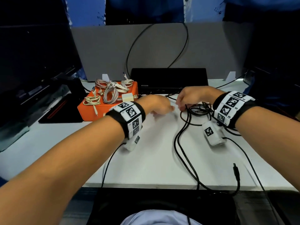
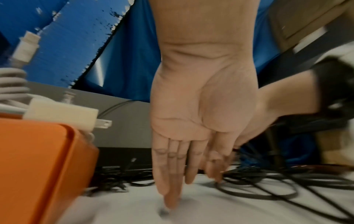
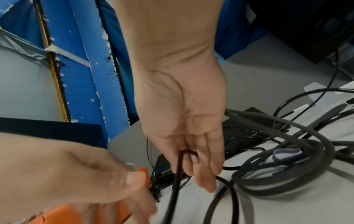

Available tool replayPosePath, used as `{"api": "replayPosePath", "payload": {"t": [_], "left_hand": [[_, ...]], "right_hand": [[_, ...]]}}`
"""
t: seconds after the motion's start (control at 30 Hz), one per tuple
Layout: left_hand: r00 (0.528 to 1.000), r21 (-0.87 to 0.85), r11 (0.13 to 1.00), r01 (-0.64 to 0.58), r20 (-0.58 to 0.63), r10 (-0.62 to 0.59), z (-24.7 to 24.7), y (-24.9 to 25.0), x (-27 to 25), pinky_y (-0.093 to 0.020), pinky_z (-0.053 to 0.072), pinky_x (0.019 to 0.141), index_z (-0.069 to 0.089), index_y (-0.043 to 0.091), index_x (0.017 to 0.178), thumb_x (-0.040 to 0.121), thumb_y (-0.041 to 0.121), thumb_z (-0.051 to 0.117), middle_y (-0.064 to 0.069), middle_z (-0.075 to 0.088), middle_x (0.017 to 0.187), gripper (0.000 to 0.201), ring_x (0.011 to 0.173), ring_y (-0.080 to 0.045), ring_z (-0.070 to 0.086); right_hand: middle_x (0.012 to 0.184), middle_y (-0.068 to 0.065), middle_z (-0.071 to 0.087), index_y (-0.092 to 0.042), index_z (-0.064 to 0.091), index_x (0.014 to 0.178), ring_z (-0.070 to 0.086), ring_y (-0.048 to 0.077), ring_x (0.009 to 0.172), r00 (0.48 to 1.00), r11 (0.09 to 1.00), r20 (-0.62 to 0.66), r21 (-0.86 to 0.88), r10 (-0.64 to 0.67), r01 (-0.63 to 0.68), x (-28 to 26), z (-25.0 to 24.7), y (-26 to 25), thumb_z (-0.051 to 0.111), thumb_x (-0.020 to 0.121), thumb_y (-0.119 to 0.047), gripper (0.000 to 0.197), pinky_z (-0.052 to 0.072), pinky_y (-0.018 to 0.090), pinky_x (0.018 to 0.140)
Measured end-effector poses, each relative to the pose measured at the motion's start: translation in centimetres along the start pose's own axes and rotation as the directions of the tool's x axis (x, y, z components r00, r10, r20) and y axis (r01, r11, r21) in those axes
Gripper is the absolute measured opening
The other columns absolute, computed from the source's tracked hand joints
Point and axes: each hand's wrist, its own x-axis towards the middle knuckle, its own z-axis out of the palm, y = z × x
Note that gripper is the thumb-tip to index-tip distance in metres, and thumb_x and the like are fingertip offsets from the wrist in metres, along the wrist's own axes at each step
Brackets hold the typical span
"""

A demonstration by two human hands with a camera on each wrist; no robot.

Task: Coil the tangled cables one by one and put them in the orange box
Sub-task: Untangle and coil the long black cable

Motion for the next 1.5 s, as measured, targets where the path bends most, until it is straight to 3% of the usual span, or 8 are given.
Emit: {"api": "replayPosePath", "payload": {"t": [0.13,0.33,0.53,0.63,0.8,1.0,1.37,1.5], "left_hand": [[0.996,-0.177,0.981,-0.085,0.009,0.088,2.3,2.2,-0.7,-0.037,0.062,0.073,0.060,0.007,0.085,0.097,0.072,0.038,-0.005,0.066,0.075,0.069,0.064,-0.023,0.070],[0.987,-0.343,0.928,-0.145,-0.116,0.111,2.4,1.6,-0.9,-0.039,0.062,0.064,0.065,-0.004,0.099,0.096,0.004,0.043,-0.012,0.077,0.082,0.024,0.068,-0.029,0.076],[0.917,-0.849,0.379,-0.369,-0.399,-0.001,0.1,-1.0,-1.5,-0.037,0.059,0.065,0.050,0.012,0.090,0.108,0.016,0.048,-0.001,0.063,0.058,0.019,0.050,-0.019,0.063],[0.890,-0.883,0.135,-0.449,-0.455,-0.016,-0.8,-1.4,-2.1,-0.034,0.058,0.056,0.052,0.014,0.096,0.107,0.015,0.049,0.002,0.049,0.063,0.011,0.048,-0.013,0.051],[0.841,-0.827,0.155,-0.540,-0.536,0.068,-1.6,-0.2,-2.3,-0.022,0.024,0.043,0.060,0.016,0.104,0.108,0.024,0.050,0.004,0.032,0.066,0.013,0.049,-0.009,0.021],[0.814,-0.808,0.092,-0.581,-0.577,0.071,-1.6,0.6,-3.4,-0.025,0.018,0.045,0.058,0.016,0.087,0.106,0.033,0.055,0.004,0.028,0.061,0.025,0.048,-0.010,0.019],[0.830,-0.793,0.246,-0.557,-0.523,0.192,2.9,-2.1,-6.6,-0.045,0.052,0.078,0.061,0.010,0.091,0.109,0.027,0.048,0.002,0.043,0.061,0.027,0.055,-0.019,0.051],[0.778,-0.735,0.279,-0.618,-0.624,0.081,2.0,-2.3,-8.1,-0.034,0.055,0.071,0.064,0.009,0.106,0.105,0.019,0.055,0.000,0.061,0.077,0.014,0.069,-0.020,0.062]], "right_hand": [[0.108,0.020,0.077,0.005,0.071,0.111,0.074,0.030,0.105,0.993,0.961,-0.109,0.268,-0.035,0.063,-0.6,-1.1,-0.3,0.057,0.103,-0.013,0.024,0.059,0.032,0.091],[0.108,0.014,0.076,-0.009,0.078,0.105,0.066,0.017,0.095,0.864,0.944,-0.504,0.288,0.006,0.162,-1.4,-4.3,0.0,0.046,0.092,0.005,0.037,0.050,0.019,0.077],[0.080,-0.001,0.066,-0.015,0.079,0.096,0.056,0.008,0.064,0.534,0.940,-0.805,0.337,0.260,0.051,-3.7,-8.7,3.4,0.045,0.091,-0.003,0.036,0.048,0.026,0.063],[0.099,0.014,0.075,-0.008,0.077,0.100,0.072,0.035,0.096,0.638,0.973,-0.739,0.222,0.215,-0.070,-5.6,-9.2,3.3,0.046,0.091,-0.005,0.032,0.058,0.038,0.090],[0.132,-0.008,0.067,-0.027,0.065,0.136,0.061,0.011,0.121,0.779,0.989,-0.609,-0.091,-0.146,0.114,-9.8,-6.6,-2.6,0.053,0.092,-0.008,0.049,0.044,0.028,0.107],[0.092,-0.013,0.070,-0.030,0.073,0.104,0.060,0.001,0.082,0.749,0.926,-0.551,-0.149,-0.369,0.347,-12.0,-4.9,-3.9,0.063,0.101,-0.033,0.011,0.046,0.027,0.081],[0.070,-0.015,0.058,-0.031,0.069,0.086,0.049,-0.006,0.061,0.223,0.893,-0.957,0.258,0.184,0.369,-14.1,-9.5,4.4,0.058,0.093,-0.051,0.024,0.041,0.021,0.065],[0.072,-0.012,0.057,-0.020,0.075,0.100,0.045,-0.003,0.052,0.448,0.909,-0.894,0.209,0.028,0.360,-15.3,-8.6,3.4,0.065,0.096,-0.040,0.023,0.039,0.016,0.049]]}}
